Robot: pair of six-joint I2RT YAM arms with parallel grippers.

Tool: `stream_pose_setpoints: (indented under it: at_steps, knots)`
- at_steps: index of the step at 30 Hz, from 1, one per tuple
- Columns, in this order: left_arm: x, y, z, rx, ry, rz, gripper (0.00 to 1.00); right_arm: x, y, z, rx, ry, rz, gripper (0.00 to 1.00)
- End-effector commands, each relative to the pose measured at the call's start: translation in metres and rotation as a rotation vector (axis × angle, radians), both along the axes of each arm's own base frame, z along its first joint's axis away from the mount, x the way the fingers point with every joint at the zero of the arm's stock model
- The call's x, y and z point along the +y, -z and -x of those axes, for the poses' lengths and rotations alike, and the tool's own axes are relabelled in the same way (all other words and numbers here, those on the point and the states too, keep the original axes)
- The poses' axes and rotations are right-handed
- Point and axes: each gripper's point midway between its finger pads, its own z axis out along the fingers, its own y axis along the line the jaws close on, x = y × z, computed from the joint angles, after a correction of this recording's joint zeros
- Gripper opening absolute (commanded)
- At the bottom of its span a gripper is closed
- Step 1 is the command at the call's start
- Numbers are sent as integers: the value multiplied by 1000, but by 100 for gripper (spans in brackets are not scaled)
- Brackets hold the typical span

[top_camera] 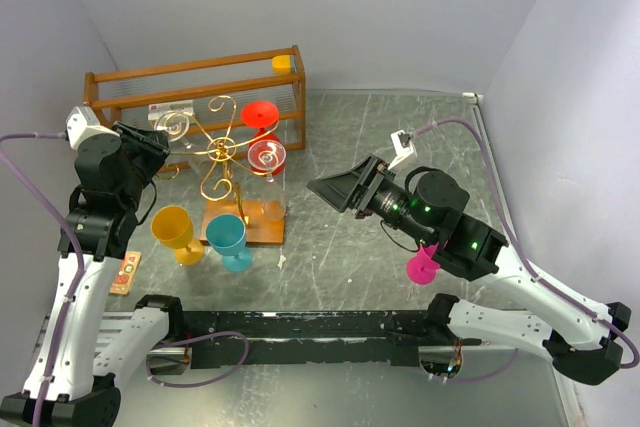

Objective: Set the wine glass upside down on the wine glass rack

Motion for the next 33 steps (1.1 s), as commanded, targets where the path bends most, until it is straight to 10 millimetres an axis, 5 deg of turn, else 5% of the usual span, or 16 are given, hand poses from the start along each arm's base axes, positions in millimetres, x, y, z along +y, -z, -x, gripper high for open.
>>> stream_pose_setpoints:
  at_steps: [1,14,18,24,33]
  knots:
    - [12,5,16,67,-22,-88,47,-12,15,-10,-1,78,76,65]
    - [19,-27,56,102,47,-290,86,-76,73,-48,7,392,520,71]
    - [13,-35,72,106,127,-356,88,-106,93,-57,43,518,708,72]
    - [-30,-41,93,4,403,-422,86,-151,107,-58,113,704,872,72]
    - [-73,-43,111,-115,667,-480,84,-206,147,-42,311,890,1049,68]
